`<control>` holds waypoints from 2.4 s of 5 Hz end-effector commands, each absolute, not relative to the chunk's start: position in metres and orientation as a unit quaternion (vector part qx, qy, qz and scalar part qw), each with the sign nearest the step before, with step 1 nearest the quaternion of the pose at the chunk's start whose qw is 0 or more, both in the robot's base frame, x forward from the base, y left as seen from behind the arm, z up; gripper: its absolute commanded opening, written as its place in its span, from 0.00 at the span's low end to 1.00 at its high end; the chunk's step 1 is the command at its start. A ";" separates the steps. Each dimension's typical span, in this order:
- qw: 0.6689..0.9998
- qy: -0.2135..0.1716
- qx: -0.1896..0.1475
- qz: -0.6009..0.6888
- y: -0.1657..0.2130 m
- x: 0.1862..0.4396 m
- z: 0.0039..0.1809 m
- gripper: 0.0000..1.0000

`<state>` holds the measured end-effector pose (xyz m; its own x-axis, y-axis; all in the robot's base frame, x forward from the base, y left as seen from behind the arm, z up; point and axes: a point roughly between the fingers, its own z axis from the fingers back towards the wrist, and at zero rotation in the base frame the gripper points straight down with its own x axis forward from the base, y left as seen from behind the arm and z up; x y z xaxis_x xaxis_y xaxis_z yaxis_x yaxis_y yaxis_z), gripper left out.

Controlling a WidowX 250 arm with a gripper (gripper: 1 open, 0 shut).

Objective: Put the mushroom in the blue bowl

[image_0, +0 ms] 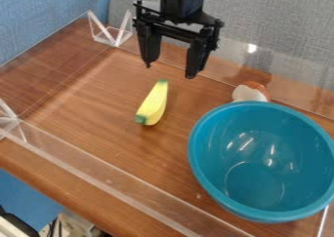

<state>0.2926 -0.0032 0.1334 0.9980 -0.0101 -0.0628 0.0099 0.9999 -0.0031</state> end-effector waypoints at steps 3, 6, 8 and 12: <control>0.990 0.002 -0.008 0.143 0.088 0.330 0.143 1.00; 0.976 -0.026 -0.016 0.216 0.138 0.361 0.141 1.00; 0.965 -0.035 -0.021 0.261 0.172 0.380 0.135 1.00; 0.944 -0.029 -0.040 0.326 0.165 0.415 0.119 1.00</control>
<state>0.4070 0.1656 0.0915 0.7791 0.6251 -0.0484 -0.6269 0.7755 -0.0756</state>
